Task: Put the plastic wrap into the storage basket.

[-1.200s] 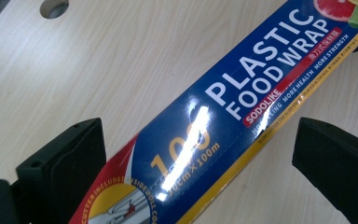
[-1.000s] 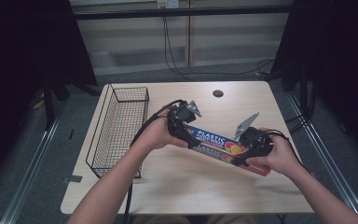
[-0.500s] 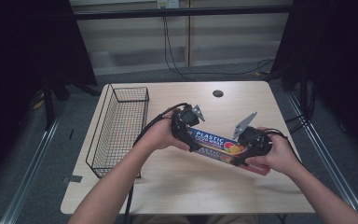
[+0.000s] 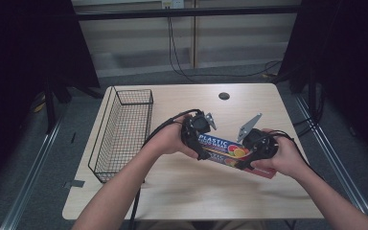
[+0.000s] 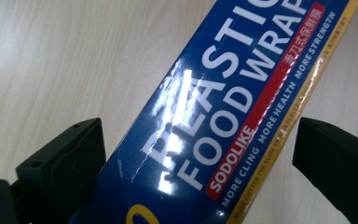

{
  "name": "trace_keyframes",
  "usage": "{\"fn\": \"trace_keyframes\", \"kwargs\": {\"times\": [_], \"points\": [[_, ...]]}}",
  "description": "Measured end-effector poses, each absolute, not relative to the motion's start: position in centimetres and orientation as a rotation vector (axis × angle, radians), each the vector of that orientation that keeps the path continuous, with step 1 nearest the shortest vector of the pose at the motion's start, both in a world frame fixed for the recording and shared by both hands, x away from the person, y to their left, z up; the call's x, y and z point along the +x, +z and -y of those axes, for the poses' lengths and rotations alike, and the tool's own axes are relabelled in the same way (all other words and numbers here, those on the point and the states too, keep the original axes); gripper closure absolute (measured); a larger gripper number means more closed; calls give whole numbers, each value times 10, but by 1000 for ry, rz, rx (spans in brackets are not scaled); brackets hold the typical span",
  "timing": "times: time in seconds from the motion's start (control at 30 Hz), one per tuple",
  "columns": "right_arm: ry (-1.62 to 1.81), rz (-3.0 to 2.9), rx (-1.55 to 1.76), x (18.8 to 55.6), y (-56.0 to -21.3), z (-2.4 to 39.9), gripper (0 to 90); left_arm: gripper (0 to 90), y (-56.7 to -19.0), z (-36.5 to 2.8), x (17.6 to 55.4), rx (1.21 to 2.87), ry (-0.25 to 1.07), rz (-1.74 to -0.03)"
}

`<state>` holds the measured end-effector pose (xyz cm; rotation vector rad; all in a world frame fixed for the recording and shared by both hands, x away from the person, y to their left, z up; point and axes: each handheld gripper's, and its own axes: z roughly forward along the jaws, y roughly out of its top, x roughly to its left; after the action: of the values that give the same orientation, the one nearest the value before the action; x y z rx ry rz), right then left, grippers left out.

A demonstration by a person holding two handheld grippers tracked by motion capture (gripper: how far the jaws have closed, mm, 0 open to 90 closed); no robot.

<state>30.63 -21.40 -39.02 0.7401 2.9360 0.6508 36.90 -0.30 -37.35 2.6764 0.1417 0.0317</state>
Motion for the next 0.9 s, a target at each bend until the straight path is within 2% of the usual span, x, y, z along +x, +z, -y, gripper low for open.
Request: {"fn": "trace_keyframes", "kwargs": {"times": [0.2,0.63,0.9], "points": [[648,-2933,734,305,-389,214,421,1,-375,4,366,2717,50,-67],[646,-2941,694,306,-387,211,421,59,-381,5,365,2773,86,1],[653,-2946,681,306,-385,208,420,132,-385,4,363,2798,83,4]]}}
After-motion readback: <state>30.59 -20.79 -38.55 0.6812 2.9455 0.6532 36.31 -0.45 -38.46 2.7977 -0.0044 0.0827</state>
